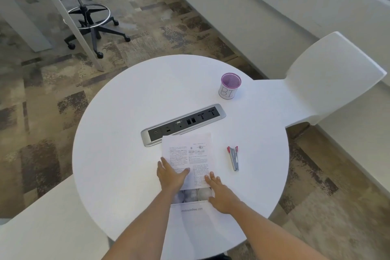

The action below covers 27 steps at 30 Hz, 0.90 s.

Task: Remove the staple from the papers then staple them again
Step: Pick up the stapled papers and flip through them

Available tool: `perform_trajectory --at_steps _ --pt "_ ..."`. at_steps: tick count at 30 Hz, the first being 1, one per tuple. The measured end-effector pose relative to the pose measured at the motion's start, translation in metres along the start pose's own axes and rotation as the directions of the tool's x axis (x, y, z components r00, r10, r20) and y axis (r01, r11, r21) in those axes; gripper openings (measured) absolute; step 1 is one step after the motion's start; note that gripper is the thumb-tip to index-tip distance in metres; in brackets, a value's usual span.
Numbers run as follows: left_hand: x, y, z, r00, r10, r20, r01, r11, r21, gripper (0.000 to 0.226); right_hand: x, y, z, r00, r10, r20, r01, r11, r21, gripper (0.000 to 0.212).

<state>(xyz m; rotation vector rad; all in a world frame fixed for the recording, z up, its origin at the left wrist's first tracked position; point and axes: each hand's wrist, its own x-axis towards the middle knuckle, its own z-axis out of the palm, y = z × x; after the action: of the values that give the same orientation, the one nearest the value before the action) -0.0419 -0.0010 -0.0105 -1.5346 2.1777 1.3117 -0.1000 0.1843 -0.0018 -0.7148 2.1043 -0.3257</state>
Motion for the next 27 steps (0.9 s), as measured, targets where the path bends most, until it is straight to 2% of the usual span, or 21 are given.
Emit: perform_trajectory --at_steps 5,9,13,15,18,20,22,24,27 --pt "0.007 0.02 -0.008 0.997 -0.069 0.029 0.067 0.996 0.059 0.125 0.001 0.005 0.0 0.999 -0.002 -0.053 0.009 0.992 0.125 0.069" --pt "0.016 0.019 -0.026 0.987 -0.159 -0.003 0.159 0.986 0.054 0.109 0.001 0.006 -0.001 0.998 0.002 -0.068 0.013 0.978 0.206 0.068" --pt "0.019 0.004 -0.029 0.981 -0.12 0.151 0.15 0.966 -0.211 0.075 0.0 0.008 -0.001 0.998 0.007 -0.065 0.008 0.973 0.231 0.067" --pt "0.013 0.001 -0.027 0.983 -0.112 0.143 0.15 0.946 -0.287 0.06 0.0 0.008 -0.002 0.998 0.005 -0.063 0.01 0.973 0.232 0.068" --pt "0.001 0.004 -0.021 0.987 -0.099 0.124 0.143 0.896 -0.421 0.055 -0.001 0.009 -0.004 0.999 -0.012 -0.045 0.022 0.975 0.219 0.069" --pt "-0.006 0.008 -0.02 0.994 -0.058 0.093 0.094 0.885 -0.457 0.042 -0.002 0.009 -0.007 0.999 -0.025 -0.025 0.03 0.972 0.233 0.069" --pt "-0.011 0.013 -0.025 0.997 -0.005 0.071 0.039 0.872 -0.487 0.034 -0.004 0.007 -0.011 0.999 -0.018 -0.039 0.028 0.956 0.291 0.066" --pt "-0.018 0.019 -0.033 0.996 0.048 0.073 -0.003 0.853 -0.522 0.034 -0.006 0.002 -0.017 0.993 0.009 -0.117 0.035 0.929 0.369 0.063" --pt "-0.028 0.026 -0.05 0.987 0.115 0.113 -0.023 0.794 -0.607 0.038 -0.011 -0.009 -0.031 0.962 0.107 -0.253 0.066 0.803 0.592 0.065"
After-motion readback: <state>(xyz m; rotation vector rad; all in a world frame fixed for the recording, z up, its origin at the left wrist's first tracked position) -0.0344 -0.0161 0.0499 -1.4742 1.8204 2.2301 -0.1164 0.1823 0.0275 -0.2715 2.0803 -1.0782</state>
